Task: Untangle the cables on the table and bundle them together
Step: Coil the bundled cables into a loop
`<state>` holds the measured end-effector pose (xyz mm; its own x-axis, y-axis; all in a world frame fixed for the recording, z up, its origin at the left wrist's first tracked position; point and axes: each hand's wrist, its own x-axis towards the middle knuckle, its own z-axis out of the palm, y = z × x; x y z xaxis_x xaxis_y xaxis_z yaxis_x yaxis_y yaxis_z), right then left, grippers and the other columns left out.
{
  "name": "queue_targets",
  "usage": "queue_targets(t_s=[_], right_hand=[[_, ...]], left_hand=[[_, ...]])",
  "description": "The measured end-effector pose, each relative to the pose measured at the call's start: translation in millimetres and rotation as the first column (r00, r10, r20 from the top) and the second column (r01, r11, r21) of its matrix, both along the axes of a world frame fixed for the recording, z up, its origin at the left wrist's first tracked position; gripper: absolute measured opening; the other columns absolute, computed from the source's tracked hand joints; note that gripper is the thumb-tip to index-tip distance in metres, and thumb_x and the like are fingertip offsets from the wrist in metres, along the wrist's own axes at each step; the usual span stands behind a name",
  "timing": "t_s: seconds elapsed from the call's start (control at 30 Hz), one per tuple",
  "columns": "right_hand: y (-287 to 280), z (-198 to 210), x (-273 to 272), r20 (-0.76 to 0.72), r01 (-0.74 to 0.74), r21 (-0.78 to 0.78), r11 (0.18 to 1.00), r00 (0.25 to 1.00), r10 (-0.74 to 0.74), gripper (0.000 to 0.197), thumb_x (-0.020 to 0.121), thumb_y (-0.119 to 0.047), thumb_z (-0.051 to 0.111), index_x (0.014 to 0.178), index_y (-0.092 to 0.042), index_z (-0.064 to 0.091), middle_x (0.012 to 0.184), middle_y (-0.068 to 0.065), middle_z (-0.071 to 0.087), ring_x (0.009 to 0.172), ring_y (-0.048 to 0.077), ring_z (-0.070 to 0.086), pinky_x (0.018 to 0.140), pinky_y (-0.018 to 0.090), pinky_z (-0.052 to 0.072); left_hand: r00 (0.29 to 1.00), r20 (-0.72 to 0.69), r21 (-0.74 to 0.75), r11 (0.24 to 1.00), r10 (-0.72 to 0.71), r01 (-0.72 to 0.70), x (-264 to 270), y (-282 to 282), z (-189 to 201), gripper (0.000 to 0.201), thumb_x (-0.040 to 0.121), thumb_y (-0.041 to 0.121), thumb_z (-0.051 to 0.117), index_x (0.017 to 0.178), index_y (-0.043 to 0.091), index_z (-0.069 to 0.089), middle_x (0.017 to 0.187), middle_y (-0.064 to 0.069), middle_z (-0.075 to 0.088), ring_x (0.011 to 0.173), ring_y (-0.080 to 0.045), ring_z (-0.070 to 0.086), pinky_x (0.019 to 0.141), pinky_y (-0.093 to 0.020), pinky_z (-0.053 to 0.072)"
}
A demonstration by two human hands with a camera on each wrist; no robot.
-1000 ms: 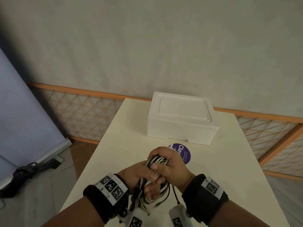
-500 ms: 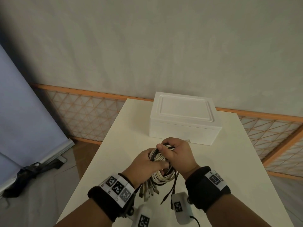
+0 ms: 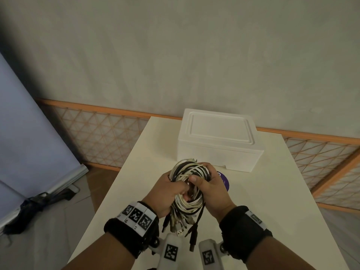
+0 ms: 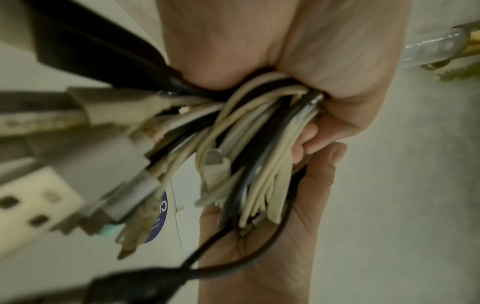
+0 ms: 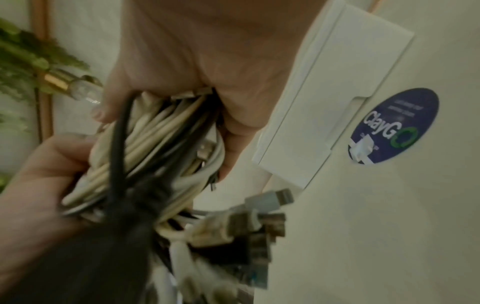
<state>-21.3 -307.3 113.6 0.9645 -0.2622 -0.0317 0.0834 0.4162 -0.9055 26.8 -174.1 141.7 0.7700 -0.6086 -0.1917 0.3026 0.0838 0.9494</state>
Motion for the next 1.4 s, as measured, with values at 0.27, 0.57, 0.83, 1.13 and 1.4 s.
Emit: queue_targets(t_s=[0.27, 0.57, 0.83, 1.13, 1.4], right_hand=[[0, 5, 3, -0.075, 0.01, -0.041, 0.999, 0.997, -0.013, 0.064, 0.06, -0.024, 0.084, 0.112, -0.002, 0.052, 0.095, 0.023, 0.068, 0.082, 0.035, 0.065, 0.07, 0.042, 0.056], [7, 2, 0, -0.036, -0.155, 0.135, 0.979, 0.986, 0.161, 0.03, 0.069, 0.006, 0.063, 0.099, 0.007, 0.062, 0.083, 0.023, 0.063, 0.075, 0.032, 0.058, 0.071, 0.037, 0.048], [9, -9, 6, -0.284, 0.046, -0.092, 0.995, 0.956, -0.07, 0.032, 0.064, -0.006, 0.058, 0.088, 0.014, 0.058, 0.075, 0.021, 0.058, 0.072, 0.031, 0.056, 0.066, 0.037, 0.046], [-18, 18, 6, 0.373, 0.363, -0.921, -0.138, 0.926, -0.054, 0.063, 0.068, -0.032, 0.082, 0.121, -0.022, 0.049, 0.119, 0.002, 0.06, 0.109, 0.022, 0.056, 0.092, 0.041, 0.049], [-21, 16, 17, 0.323, 0.403, -0.908, -0.112, 0.846, 0.425, 0.026, 0.083, -0.016, 0.054, 0.101, -0.009, 0.072, 0.098, 0.003, 0.071, 0.092, 0.014, 0.063, 0.084, 0.028, 0.049]], left_hand=[[0.997, -0.041, -0.009, 0.998, 0.061, -0.061, 1, -2, -4, 0.021, 0.057, -0.001, 0.048, 0.051, 0.015, 0.061, 0.05, -0.005, 0.044, 0.044, -0.016, 0.046, 0.052, -0.027, 0.044], [0.968, -0.195, -0.094, 0.979, 0.159, -0.179, 2, -4, -12, 0.019, 0.07, -0.006, 0.05, 0.055, 0.005, 0.054, 0.046, -0.007, 0.043, 0.042, -0.016, 0.046, 0.049, -0.025, 0.045], [0.972, -0.179, -0.05, 0.985, 0.154, -0.165, -2, -7, -14, 0.04, 0.076, -0.014, 0.043, 0.047, 0.012, 0.055, 0.048, -0.005, 0.045, 0.042, -0.015, 0.046, 0.048, -0.023, 0.042], [0.997, -0.008, 0.275, 0.958, 0.08, -0.075, 21, 11, -15, 0.019, 0.057, 0.007, 0.053, 0.041, 0.018, 0.054, 0.049, -0.003, 0.048, 0.047, -0.019, 0.048, 0.055, -0.026, 0.039], [0.994, 0.089, 0.327, 0.944, -0.07, 0.037, 17, 9, -15, 0.009, 0.056, 0.004, 0.05, 0.06, 0.006, 0.058, 0.056, -0.011, 0.052, 0.054, -0.022, 0.053, 0.055, -0.027, 0.042]])
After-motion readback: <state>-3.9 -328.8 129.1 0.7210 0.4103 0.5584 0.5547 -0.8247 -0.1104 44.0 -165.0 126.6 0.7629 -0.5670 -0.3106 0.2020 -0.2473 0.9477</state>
